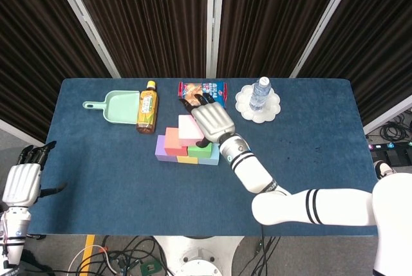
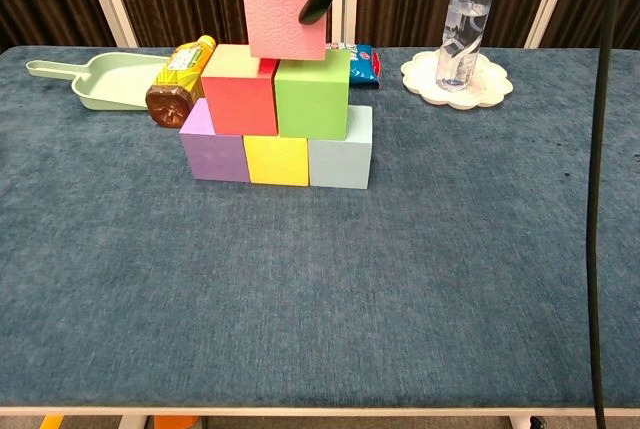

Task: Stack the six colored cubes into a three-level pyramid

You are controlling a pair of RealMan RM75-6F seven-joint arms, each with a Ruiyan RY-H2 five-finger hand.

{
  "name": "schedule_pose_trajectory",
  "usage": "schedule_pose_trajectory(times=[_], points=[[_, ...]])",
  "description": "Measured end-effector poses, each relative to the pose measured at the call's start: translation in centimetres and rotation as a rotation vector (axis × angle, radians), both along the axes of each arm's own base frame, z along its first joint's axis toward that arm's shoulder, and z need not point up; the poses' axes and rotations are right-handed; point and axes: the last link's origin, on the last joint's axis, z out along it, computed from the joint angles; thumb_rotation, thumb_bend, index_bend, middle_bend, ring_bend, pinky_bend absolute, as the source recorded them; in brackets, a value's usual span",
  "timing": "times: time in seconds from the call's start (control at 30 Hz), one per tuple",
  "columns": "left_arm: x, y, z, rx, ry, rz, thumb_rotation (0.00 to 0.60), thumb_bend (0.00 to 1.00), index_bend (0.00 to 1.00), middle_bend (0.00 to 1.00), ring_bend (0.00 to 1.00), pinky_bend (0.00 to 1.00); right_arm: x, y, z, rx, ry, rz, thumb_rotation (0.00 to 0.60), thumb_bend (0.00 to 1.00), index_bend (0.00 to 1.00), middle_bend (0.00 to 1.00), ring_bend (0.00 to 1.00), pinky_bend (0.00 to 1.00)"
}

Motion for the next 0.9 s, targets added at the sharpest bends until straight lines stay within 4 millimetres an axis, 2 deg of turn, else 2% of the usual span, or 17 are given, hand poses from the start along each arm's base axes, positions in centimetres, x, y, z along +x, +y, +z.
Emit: schedule_pose_trajectory(times=[0.37, 0.9], points=[[-0.1, 0.0, -0.1, -0.002, -0.001, 0.001, 0.600, 0.07, 0.11, 0.17, 0.16, 0.10, 0.7, 0.6, -1.2, -0.004, 0.011, -0.031, 0.600, 0.09, 0.00, 0.39, 0.01, 0.00], [-0.4, 0.0, -0.2, -0.006, -0.005, 0.005, 0.600, 0.07, 0.11, 0.17, 0.16, 0.10, 1.2, 0.8, -1.9, -0.017, 0.013, -0.045, 0.600, 0.09, 0.00, 0.39, 0.01, 0.00]])
